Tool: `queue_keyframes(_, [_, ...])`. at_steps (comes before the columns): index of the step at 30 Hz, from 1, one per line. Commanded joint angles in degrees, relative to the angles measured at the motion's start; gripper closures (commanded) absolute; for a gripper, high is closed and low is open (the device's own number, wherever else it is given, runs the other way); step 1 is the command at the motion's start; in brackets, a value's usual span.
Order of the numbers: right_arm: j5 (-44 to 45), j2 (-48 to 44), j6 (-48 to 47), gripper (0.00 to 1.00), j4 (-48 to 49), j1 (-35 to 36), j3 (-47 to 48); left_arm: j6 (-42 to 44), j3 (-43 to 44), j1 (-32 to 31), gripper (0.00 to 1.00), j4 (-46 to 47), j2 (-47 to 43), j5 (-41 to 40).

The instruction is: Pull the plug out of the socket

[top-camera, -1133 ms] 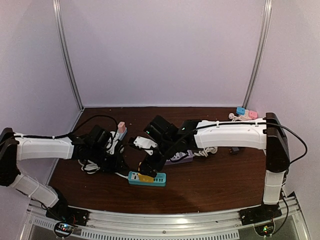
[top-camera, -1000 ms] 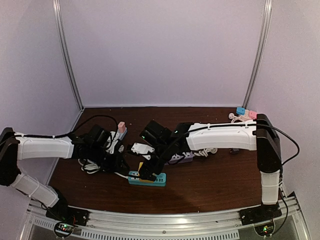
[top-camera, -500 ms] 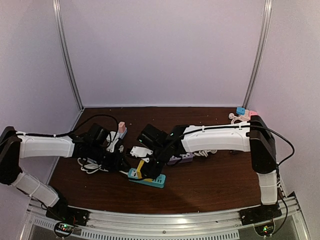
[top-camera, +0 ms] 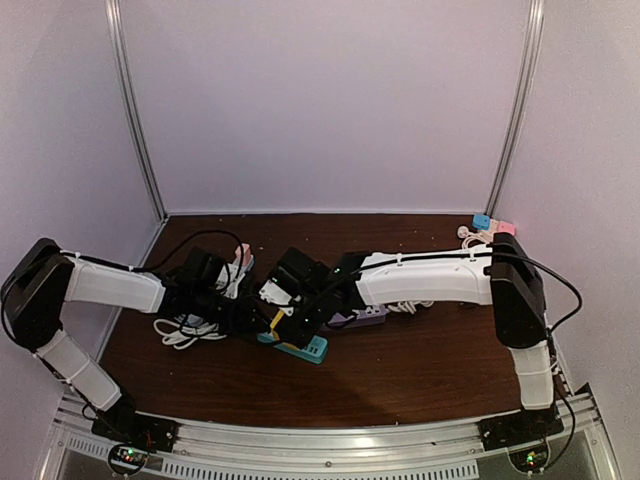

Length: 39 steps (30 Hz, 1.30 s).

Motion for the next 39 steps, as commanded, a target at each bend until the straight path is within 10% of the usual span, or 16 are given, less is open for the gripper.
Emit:
queue_keyframes(1, [5.15,-0.49,2.75,0.52,4.82,0.55,1.81,-2.04,-0.90,0.34,0.86,7.09,2.69,2.05])
queue_keyframes(39, [0.03,-9.48,7.24,0.53,4.72,-1.82,-1.11,5.33,3.42,-1.07,1.00,-12.14,13.61,-12.13])
